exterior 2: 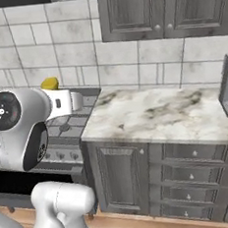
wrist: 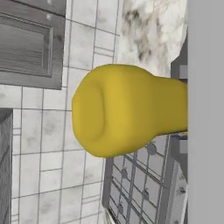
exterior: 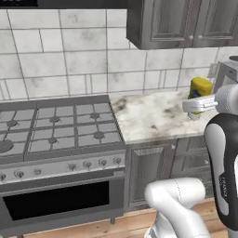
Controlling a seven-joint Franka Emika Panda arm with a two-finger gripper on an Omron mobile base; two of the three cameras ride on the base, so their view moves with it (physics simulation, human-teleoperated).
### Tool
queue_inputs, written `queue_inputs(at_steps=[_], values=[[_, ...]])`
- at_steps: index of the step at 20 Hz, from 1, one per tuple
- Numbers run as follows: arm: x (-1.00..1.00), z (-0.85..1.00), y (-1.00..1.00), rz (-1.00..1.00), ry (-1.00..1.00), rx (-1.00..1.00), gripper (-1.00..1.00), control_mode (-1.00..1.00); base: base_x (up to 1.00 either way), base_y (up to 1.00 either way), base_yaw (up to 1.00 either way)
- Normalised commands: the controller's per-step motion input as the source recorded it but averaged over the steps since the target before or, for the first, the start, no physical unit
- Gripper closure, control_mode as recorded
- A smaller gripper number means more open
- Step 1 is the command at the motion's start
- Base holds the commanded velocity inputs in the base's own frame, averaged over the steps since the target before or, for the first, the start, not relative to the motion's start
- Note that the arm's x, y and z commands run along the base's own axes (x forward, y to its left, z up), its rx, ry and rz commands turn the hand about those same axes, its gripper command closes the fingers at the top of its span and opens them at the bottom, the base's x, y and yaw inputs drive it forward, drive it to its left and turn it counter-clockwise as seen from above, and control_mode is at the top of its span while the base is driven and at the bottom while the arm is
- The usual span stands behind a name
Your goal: Take 2 condiments from the cabinet and move them on the counter near the stove.Make sure the condiments are lined up with each other, next to each other.
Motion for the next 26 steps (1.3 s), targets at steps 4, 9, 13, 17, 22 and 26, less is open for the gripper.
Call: queue_inputs(at_steps=[4, 9, 13, 17, 22, 26], values=[[0.00, 0.00, 0.00, 0.00, 0.00, 0.00, 1.00, 1.00, 0.00, 0.88, 0.00], [0.00, 0.00, 0.00, 0.00, 0.00, 0.00, 1.00, 1.00, 0.48, 0.51, 0.00], [0.00, 0.00, 0.00, 0.00, 0.00, 0.00, 1.00, 1.00, 0.81, 0.10, 0.00], [0.00, 0.00, 0.00, 0.00, 0.00, 0.00, 1.00, 1.00, 0.71, 0.01, 0.00], [0.00, 0.00, 0.00, 0.00, 0.00, 0.00, 1.00, 1.00, 0.50, 0.00, 0.00], [0.00, 0.00, 0.00, 0.00, 0.00, 0.00, 1.00, 1.00, 0.17, 0.00, 0.00]])
